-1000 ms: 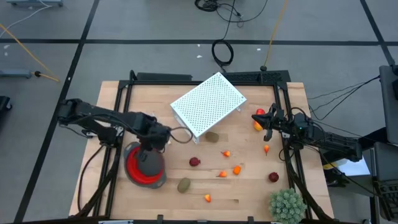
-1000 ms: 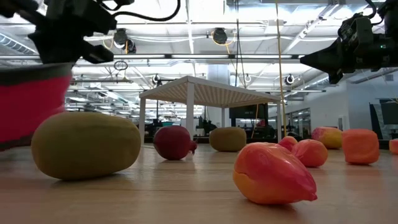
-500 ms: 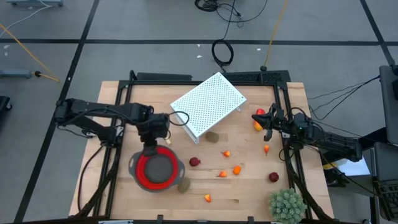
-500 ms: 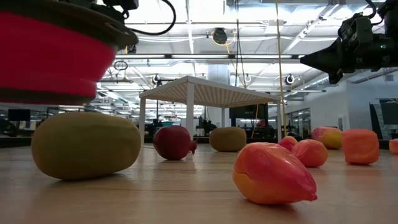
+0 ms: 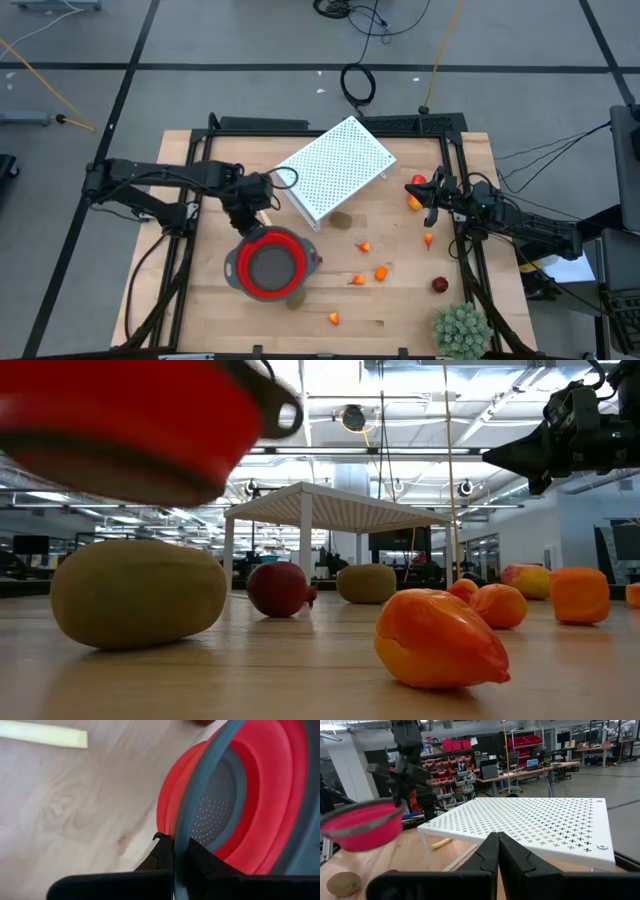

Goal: Pick & Place Fruit
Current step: Put the red strainer bowl on the shelf

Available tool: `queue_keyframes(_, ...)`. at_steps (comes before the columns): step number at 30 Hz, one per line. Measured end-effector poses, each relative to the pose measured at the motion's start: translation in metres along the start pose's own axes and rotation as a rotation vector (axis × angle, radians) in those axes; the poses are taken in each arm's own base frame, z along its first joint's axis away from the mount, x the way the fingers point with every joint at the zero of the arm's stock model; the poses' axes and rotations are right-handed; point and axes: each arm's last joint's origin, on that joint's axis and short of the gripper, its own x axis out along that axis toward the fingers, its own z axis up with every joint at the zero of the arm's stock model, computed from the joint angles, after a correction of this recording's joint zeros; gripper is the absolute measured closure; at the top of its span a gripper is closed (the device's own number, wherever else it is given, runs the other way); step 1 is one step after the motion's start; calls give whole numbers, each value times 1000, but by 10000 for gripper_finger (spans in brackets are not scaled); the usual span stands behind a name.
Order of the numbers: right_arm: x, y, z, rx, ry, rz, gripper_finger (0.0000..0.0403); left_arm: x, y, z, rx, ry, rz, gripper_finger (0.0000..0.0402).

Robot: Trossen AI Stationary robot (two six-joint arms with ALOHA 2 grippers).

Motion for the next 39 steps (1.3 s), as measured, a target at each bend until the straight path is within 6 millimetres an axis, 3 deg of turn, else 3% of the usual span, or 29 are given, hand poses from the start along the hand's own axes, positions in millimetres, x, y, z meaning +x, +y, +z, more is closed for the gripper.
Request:
queue_keyframes(16,1,0,-1,0,14,-2,403,-46,-23,-6,-290,-420,-310,397)
queue_keyframes(33,1,0,-2,-1,18,-3,403,-51,-24,-6,-480,-453,-372,397)
queue_keyframes(39,1,0,-2,-1,17,-3,403,-70,-34,-6,-447,-559,-357,397)
